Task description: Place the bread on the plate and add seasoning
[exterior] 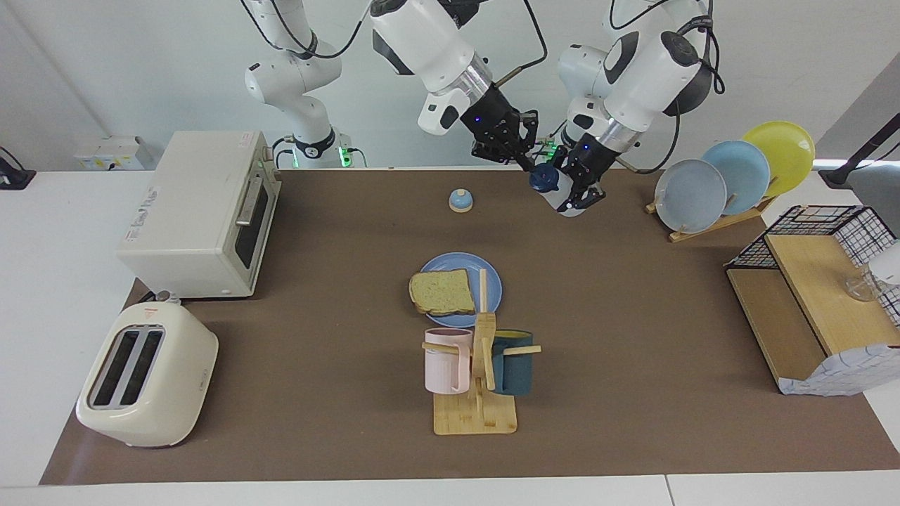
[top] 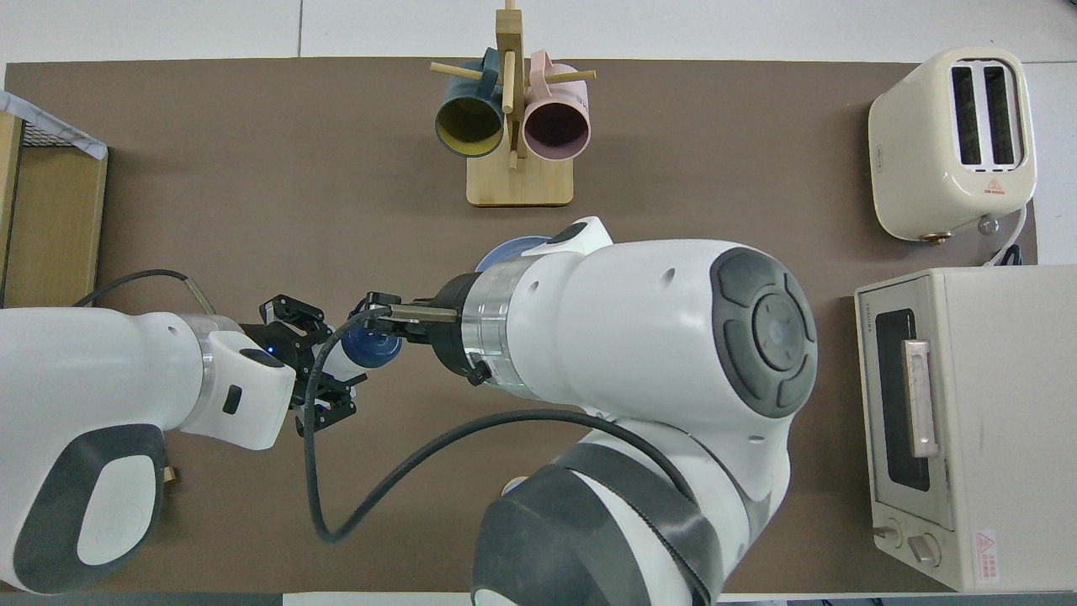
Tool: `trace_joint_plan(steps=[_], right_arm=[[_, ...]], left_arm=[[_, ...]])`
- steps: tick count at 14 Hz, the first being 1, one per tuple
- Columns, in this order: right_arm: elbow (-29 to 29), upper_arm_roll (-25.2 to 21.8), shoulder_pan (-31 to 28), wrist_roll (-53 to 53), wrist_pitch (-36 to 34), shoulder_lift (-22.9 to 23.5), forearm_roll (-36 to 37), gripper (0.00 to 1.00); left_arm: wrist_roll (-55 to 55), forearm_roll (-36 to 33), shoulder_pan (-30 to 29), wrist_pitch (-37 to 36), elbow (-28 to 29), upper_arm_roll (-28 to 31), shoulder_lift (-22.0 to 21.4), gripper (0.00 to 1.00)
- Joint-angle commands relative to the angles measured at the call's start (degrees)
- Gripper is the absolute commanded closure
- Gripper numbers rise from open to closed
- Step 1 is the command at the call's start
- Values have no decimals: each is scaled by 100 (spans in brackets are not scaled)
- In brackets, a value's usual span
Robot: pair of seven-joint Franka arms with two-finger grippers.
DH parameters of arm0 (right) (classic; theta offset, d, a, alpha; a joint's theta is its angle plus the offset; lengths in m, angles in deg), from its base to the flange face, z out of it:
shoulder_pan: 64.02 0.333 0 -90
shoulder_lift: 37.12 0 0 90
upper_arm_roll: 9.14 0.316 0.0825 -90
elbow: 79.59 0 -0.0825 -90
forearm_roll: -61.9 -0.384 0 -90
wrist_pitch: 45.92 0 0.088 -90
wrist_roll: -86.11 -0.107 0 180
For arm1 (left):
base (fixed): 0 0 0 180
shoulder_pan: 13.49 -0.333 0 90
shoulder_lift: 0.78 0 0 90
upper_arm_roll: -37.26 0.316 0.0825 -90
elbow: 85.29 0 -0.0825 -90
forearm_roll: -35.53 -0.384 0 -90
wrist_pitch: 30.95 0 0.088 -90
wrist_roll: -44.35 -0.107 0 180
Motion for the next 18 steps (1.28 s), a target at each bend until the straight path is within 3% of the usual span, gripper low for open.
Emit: trace_joint_plan(steps=[1,5,12,13,14,16,18], right_arm=[[-104,21,-49,-151,93,93,-133,100],[-104,13,-93,-151,102,93,-203,100],[-104,-40,-427,-133,102,-3,-960,100],[-78,-40,-419,-125,102,-12,-934,94],[-43,-40,-393,-99,102,-21,-873,4],[97,-58,-436,-46,-29,-100,-628,0],[124,-49,-707,103,-336,-109,336,0]], left_arm=[[-92,88,56,118,180,39,-193,100],[-83,96,56,110,172,48,-193,100],[-92,88,56,92,180,48,-201,100],[-83,88,56,83,180,48,-201,100],[-92,88,56,75,180,48,-201,100],[-92,88,47,66,172,57,-201,100],[-92,88,47,57,172,57,-201,100]])
